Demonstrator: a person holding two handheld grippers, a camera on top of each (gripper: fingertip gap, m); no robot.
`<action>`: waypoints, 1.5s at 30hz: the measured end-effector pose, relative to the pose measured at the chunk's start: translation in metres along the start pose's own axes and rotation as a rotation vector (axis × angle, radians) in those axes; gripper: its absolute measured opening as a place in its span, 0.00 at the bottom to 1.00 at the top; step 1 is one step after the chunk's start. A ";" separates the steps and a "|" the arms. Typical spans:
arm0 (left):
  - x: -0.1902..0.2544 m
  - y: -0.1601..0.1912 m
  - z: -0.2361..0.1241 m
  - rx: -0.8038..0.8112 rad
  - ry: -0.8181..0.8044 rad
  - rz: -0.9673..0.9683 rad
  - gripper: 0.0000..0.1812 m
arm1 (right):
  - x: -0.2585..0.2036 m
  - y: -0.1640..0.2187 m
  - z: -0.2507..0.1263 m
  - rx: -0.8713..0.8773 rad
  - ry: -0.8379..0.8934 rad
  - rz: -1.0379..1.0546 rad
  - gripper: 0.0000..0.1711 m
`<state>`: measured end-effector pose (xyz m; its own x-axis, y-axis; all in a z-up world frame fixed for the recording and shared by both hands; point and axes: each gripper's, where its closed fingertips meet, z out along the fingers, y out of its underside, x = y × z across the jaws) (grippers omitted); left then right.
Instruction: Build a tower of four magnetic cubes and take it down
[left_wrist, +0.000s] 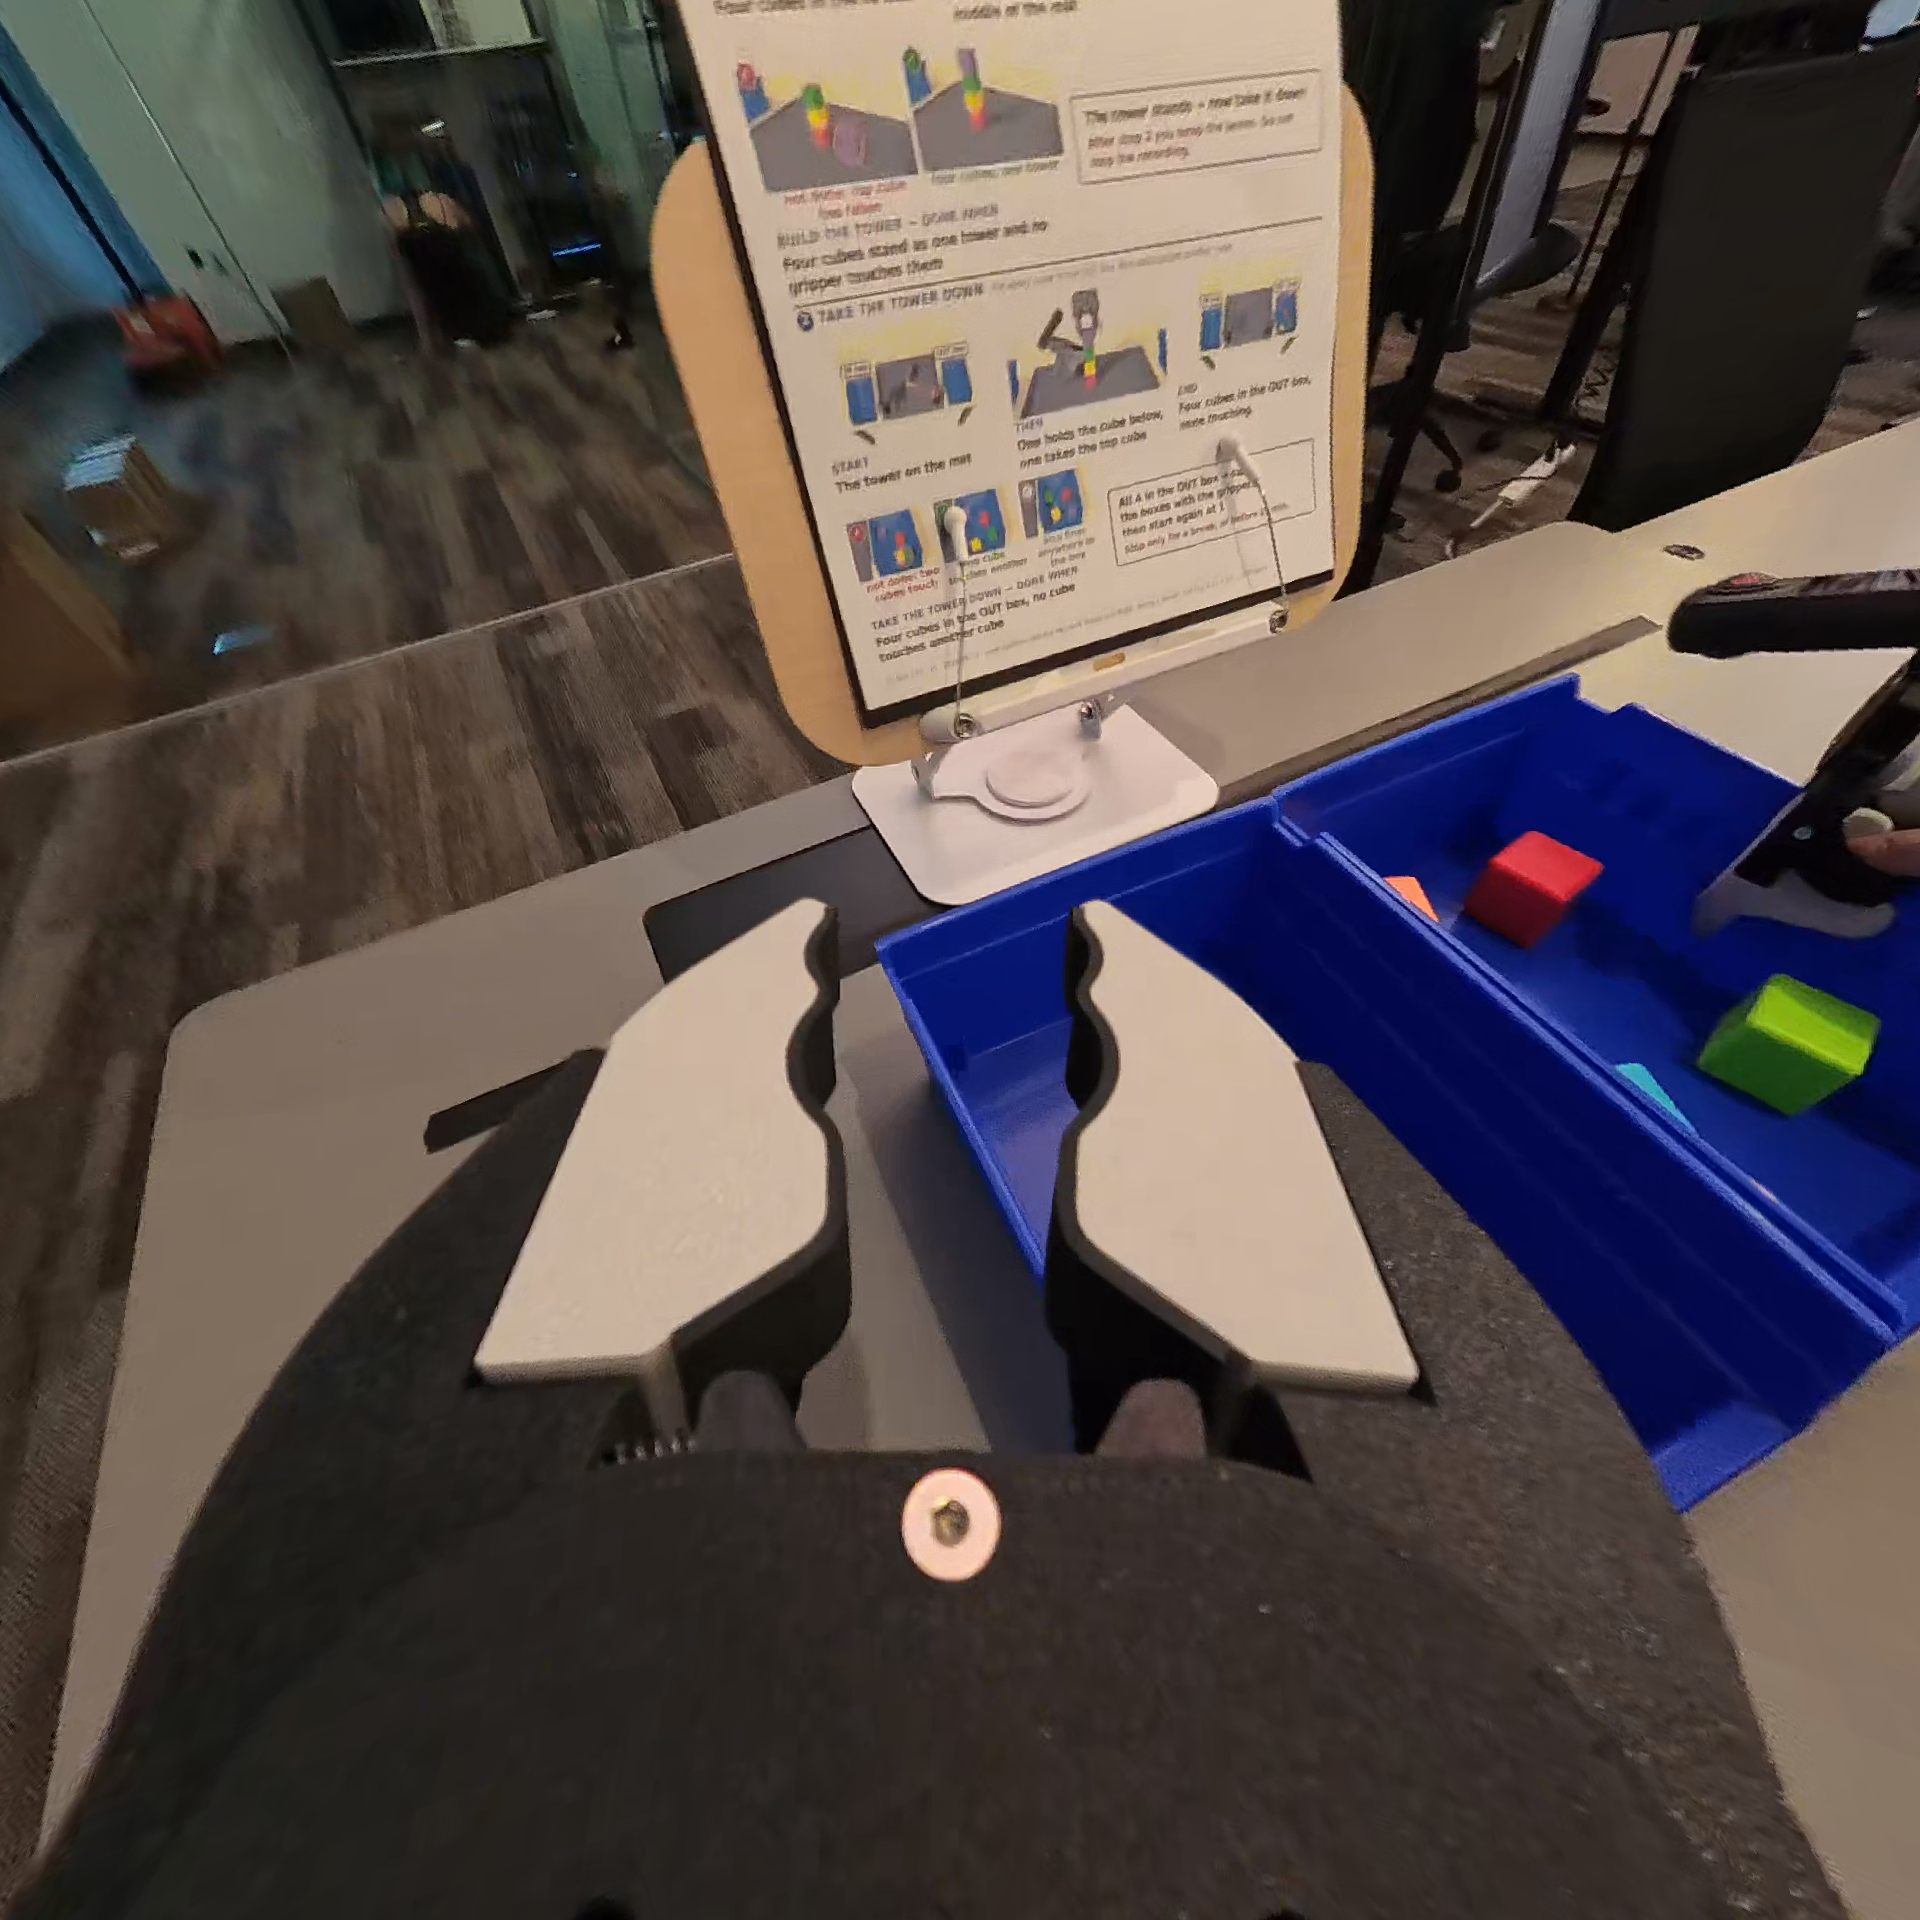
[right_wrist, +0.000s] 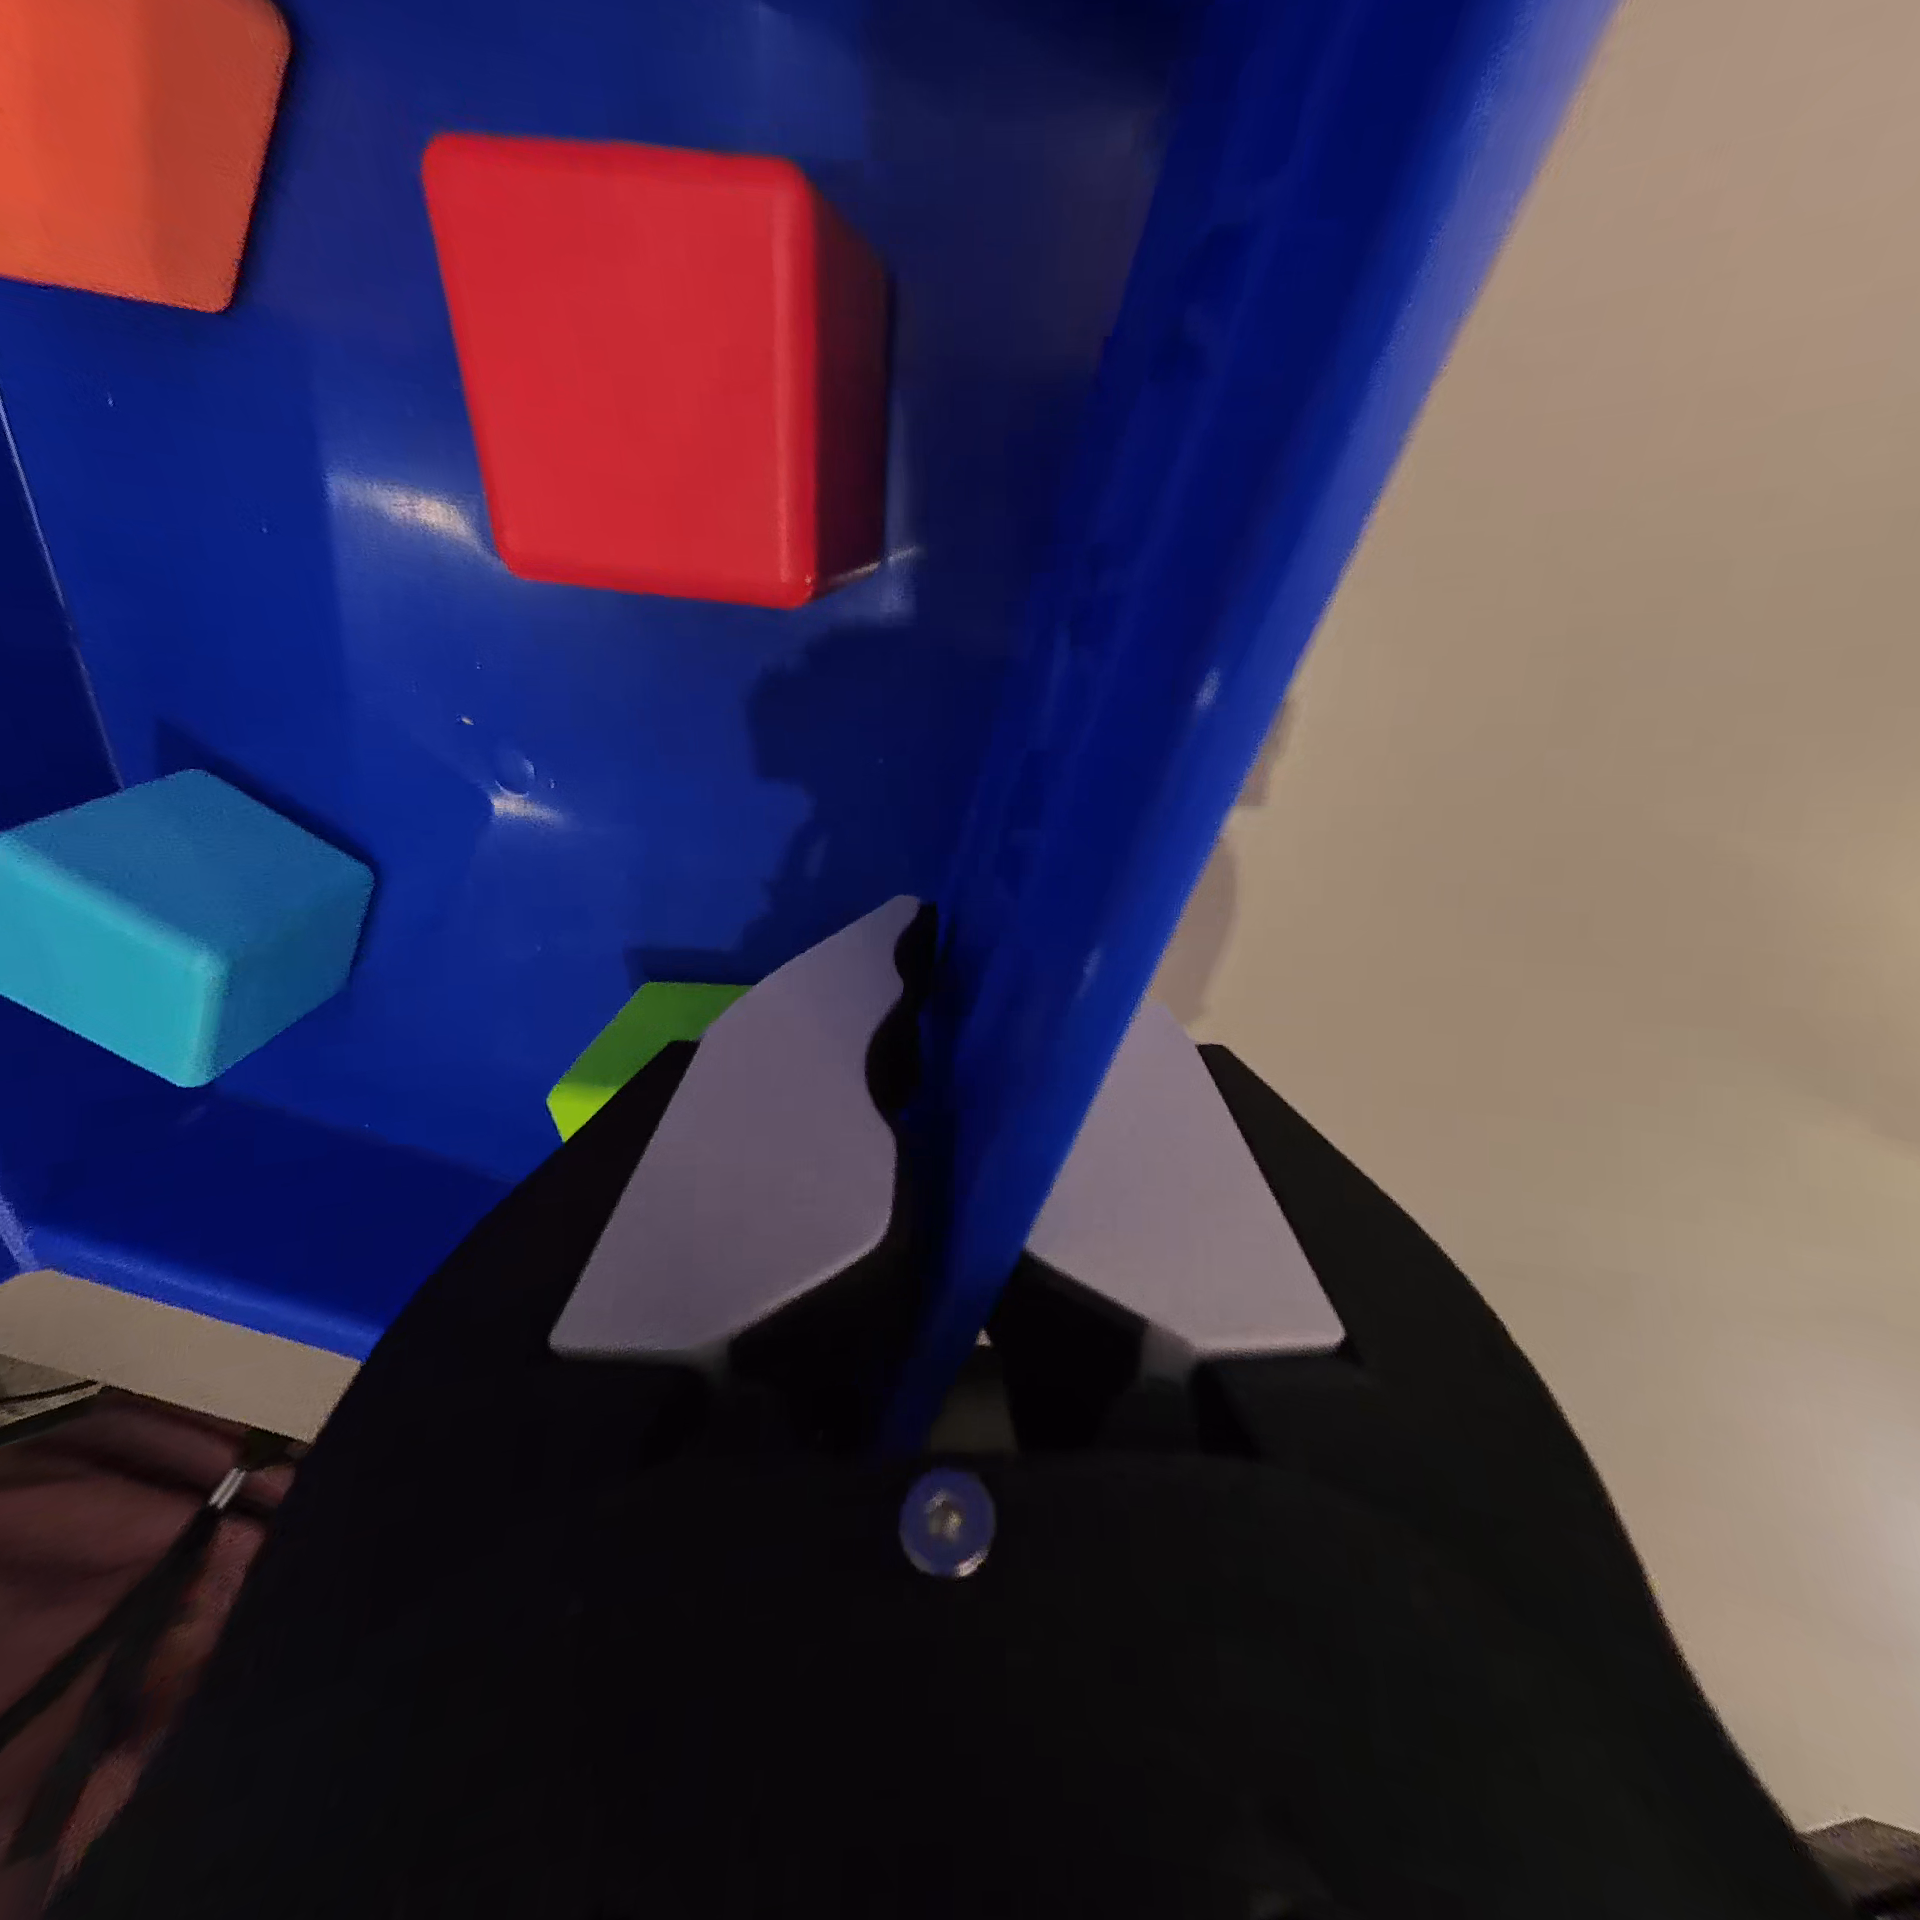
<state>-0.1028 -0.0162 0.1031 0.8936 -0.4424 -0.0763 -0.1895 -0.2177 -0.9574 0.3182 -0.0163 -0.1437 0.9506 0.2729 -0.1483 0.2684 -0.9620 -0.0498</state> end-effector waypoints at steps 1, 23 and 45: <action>0.004 0.001 0.001 -0.007 0.008 0.006 0.23 | 0.002 -0.001 0.000 -0.004 -0.007 -0.004 0.05; -0.082 0.032 -0.076 -0.113 -0.098 -0.091 0.24 | 0.025 0.006 -0.104 -0.088 0.016 -0.050 0.04; -0.171 0.049 -0.207 0.017 -0.581 -0.370 0.22 | -0.452 -0.176 -0.095 -0.072 -0.210 -0.606 0.05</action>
<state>-0.3491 -0.1308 0.1272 0.9723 0.1977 0.1244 0.1726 -0.2492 -0.9529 -0.1440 0.0293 0.0258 0.5783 0.7567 -0.3049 0.7647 -0.6330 -0.1204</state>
